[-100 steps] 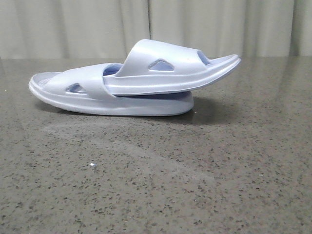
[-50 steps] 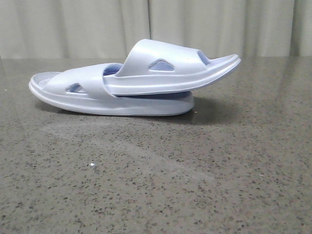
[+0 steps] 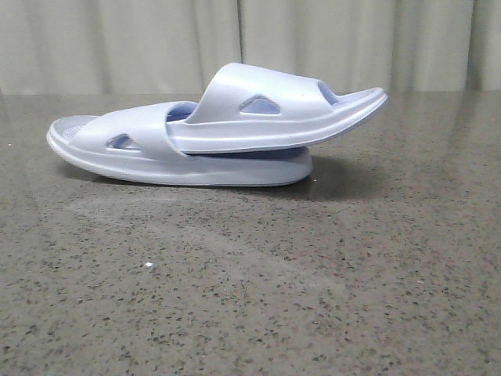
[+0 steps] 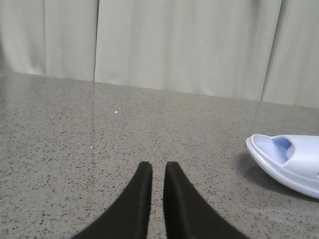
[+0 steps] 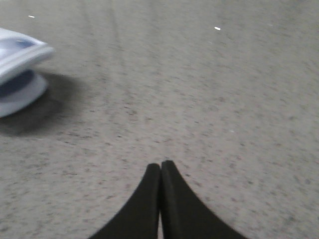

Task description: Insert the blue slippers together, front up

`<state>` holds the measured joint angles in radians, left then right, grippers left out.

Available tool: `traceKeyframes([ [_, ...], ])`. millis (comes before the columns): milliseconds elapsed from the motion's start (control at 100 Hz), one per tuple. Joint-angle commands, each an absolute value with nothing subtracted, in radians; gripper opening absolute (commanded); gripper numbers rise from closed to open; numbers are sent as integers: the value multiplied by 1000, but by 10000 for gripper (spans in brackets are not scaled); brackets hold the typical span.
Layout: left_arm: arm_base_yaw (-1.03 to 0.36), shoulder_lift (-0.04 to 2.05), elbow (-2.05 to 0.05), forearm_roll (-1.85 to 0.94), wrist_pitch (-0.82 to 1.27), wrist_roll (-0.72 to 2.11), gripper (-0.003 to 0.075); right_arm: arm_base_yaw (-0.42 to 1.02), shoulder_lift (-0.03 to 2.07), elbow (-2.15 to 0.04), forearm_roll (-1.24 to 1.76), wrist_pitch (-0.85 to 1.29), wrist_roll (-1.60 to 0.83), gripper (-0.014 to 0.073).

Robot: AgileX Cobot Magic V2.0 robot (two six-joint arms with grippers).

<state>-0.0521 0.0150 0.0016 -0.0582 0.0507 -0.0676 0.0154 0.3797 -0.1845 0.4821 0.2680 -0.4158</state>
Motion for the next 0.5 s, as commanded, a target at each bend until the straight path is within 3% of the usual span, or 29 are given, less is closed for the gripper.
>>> traceKeyframes([
  [0,-49,25,12,-56,-18,-73,15,2,359,-192,67,153,-16,-79],
  [50,-49,25,12,-56,-18,-73,15,2,330,-165,-42,92,82,-79],
  [200,-49,25,12,-56,-18,-73,15,2,208,-31,-54,-91,82,-79],
  [490,-49,25,12,-56,-18,-73,15,2,-2,32,-63,117,80,-79],
])
